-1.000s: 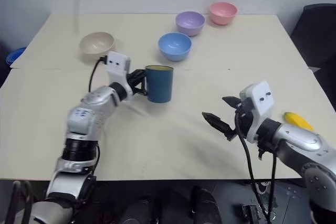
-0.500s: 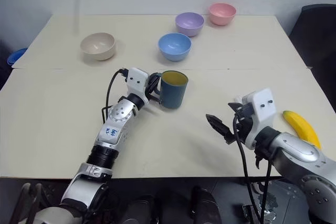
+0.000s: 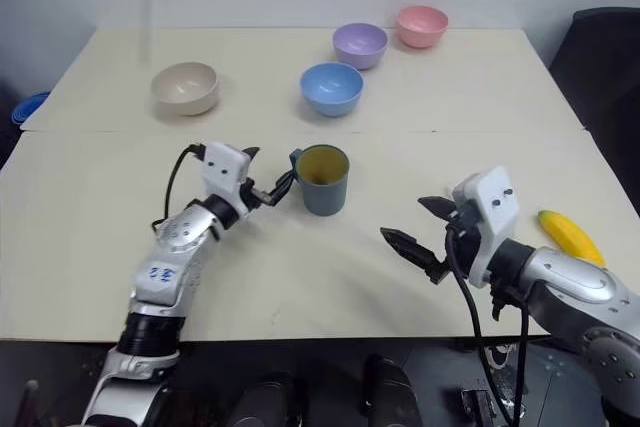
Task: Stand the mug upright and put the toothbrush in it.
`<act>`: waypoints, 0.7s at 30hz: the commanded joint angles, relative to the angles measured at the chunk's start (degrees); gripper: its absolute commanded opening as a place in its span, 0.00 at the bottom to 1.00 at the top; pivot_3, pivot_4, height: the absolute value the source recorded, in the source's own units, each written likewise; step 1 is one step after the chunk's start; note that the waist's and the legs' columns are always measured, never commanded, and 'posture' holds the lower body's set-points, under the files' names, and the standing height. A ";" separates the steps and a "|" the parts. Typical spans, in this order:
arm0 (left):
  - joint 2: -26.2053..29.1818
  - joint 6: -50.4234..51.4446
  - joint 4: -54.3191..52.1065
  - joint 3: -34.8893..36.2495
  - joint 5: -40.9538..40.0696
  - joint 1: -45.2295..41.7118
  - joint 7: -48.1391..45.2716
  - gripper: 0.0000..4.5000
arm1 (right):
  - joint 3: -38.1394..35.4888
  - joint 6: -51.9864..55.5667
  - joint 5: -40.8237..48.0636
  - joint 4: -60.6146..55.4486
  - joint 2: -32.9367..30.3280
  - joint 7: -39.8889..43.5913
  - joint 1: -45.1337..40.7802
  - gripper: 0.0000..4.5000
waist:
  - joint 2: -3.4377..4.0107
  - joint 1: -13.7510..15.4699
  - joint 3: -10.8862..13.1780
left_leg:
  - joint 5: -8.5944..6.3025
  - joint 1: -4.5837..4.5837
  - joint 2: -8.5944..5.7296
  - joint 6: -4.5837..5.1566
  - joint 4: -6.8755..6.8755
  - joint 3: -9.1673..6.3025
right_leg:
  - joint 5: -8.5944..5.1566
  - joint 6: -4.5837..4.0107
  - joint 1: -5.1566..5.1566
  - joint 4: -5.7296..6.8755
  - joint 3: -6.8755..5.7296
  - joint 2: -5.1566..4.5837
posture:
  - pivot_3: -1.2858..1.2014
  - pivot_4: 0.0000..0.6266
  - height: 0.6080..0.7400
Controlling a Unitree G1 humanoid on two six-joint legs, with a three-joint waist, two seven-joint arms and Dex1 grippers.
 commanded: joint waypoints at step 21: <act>35.24 20.70 -14.74 -0.60 -33.07 -14.14 -52.12 1.00 | 13.42 -1.27 -27.07 34.65 -0.21 2.37 -12.85 1.00 | 0.01 -2.09 0.01 | 0.12 0.06 -0.03 -0.38 -0.05 0.54 | -0.04 -0.08 -0.03 0.03 0.25 0.46 | 0.52 0.24 1.00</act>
